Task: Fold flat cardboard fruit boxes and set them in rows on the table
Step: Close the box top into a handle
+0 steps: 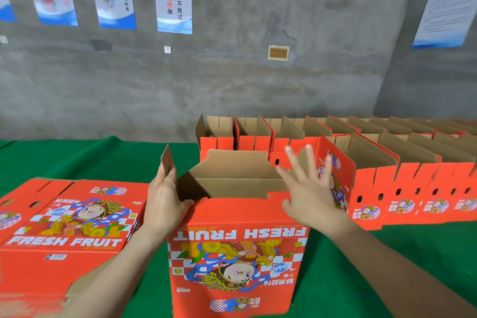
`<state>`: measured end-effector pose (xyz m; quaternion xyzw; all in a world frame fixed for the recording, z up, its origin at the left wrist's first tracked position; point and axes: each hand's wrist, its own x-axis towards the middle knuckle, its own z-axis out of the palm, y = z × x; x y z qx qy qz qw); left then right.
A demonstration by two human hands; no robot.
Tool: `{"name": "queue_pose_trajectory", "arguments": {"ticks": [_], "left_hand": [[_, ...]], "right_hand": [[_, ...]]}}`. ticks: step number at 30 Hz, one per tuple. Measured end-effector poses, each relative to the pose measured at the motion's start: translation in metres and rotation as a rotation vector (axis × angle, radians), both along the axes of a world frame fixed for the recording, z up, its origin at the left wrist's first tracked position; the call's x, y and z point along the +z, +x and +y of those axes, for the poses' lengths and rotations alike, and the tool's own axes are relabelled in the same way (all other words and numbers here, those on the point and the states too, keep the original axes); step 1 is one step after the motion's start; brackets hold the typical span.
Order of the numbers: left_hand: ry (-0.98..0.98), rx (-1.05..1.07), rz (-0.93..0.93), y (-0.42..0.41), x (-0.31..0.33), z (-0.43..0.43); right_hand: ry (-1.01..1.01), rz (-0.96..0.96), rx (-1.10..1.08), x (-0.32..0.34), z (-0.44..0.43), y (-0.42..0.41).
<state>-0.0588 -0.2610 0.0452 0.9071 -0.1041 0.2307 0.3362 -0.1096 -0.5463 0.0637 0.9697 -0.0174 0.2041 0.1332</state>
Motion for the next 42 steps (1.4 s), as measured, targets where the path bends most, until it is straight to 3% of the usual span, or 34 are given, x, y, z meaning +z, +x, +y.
{"name": "queue_pose_trajectory", "arguments": {"ticks": [2,6,10,13,15,20,22,24,26,28,30,33,39,42], "left_hand": [[0.019,-0.017,-0.016,0.001,-0.001,0.000],[0.019,-0.163,-0.071,0.003,-0.005,0.003],[0.075,-0.367,-0.066,0.003,-0.007,0.006],[0.245,-0.424,0.042,0.007,-0.008,0.004],[0.387,-0.333,0.058,0.015,-0.004,-0.001],[0.517,-0.133,0.174,0.032,0.004,-0.019],[0.452,-0.182,0.235,0.037,0.002,-0.017],[0.276,-0.303,0.278,0.042,0.001,-0.013],[0.200,-0.341,0.272,0.044,0.001,-0.010],[0.190,-0.331,0.246,0.045,0.000,-0.011],[0.166,-0.336,0.221,0.045,-0.001,-0.011],[0.070,-0.368,0.185,0.044,0.000,-0.009],[-0.115,-0.357,0.083,0.037,0.000,-0.010],[-0.114,-0.320,0.167,0.033,0.002,-0.010]], "right_hand": [[-0.068,0.125,0.110,0.008,0.007,0.010],[0.096,0.532,0.080,0.016,0.010,0.024],[0.193,0.624,0.066,0.012,0.001,0.029],[0.183,0.590,0.094,0.011,-0.001,0.028],[0.144,0.519,0.113,0.011,-0.001,0.026],[0.023,-0.048,0.213,0.000,-0.005,0.011],[0.199,-0.244,0.212,-0.011,-0.014,0.002],[0.556,-0.338,0.181,-0.020,-0.022,-0.003],[0.984,-0.248,0.241,-0.024,-0.027,-0.006],[1.181,-0.083,0.358,-0.028,-0.031,-0.010],[1.008,-0.006,0.420,-0.034,-0.030,-0.013],[0.902,-0.060,0.428,-0.038,-0.026,-0.012],[1.026,-0.144,0.297,-0.031,-0.018,-0.005],[1.091,-0.154,0.230,-0.025,-0.013,-0.001]]}}
